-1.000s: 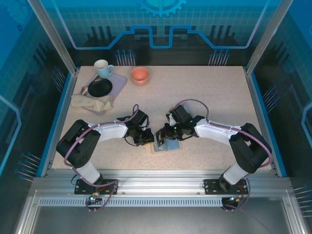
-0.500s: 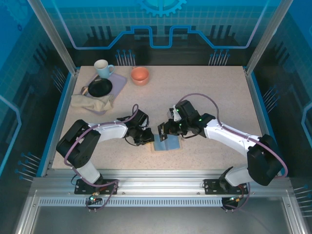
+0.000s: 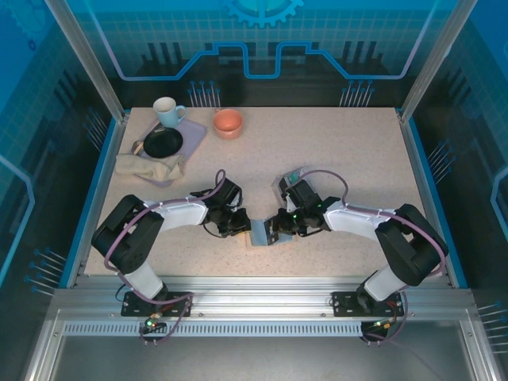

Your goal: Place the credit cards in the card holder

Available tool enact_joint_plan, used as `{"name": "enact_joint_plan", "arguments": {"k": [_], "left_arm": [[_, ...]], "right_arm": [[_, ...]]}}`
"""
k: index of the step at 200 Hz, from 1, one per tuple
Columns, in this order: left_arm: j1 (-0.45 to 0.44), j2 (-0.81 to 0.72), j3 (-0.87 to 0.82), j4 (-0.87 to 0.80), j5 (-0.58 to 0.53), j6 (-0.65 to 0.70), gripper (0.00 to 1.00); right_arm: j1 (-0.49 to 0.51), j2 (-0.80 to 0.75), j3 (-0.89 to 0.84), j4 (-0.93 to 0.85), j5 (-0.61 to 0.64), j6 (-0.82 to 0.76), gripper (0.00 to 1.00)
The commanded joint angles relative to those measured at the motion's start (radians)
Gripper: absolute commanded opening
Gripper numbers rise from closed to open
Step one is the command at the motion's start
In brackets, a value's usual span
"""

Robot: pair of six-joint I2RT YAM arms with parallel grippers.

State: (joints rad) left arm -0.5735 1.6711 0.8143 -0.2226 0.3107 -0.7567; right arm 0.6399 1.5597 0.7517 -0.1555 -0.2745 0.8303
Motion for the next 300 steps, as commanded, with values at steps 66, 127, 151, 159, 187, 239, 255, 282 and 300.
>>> {"name": "enact_joint_plan", "arguments": {"k": [66,127,151,159,187,239,255,282,300], "left_arm": [[-0.006,0.023,-0.01,-0.04,-0.028,0.024,0.12],[-0.006,0.026,-0.008,-0.038,-0.026,0.022,0.12],[-0.006,0.026,-0.009,-0.038,-0.028,0.019,0.12],[-0.006,0.027,-0.009,-0.036,-0.026,0.018,0.12],[-0.006,0.029,-0.007,-0.035,-0.025,0.017,0.12],[-0.006,0.024,-0.009,-0.032,-0.028,0.011,0.12],[-0.005,0.021,-0.012,-0.031,-0.031,0.008,0.12],[-0.006,0.022,-0.02,-0.02,-0.029,0.002,0.12],[-0.006,0.022,-0.023,-0.017,-0.027,-0.001,0.12]], "right_arm": [[-0.068,-0.025,-0.048,0.061,-0.066,0.02,0.08],[-0.061,0.024,-0.072,0.129,-0.099,0.043,0.08],[-0.038,0.05,-0.075,0.136,-0.084,0.046,0.08],[-0.03,0.06,-0.075,0.139,-0.086,0.045,0.08],[-0.015,0.09,-0.082,0.166,-0.087,0.061,0.08],[0.008,0.101,-0.078,0.187,-0.092,0.085,0.08],[0.008,0.084,-0.093,0.184,-0.083,0.089,0.08],[0.017,0.085,-0.104,0.218,-0.099,0.108,0.1],[0.035,0.112,-0.083,0.237,-0.1,0.133,0.13]]}}
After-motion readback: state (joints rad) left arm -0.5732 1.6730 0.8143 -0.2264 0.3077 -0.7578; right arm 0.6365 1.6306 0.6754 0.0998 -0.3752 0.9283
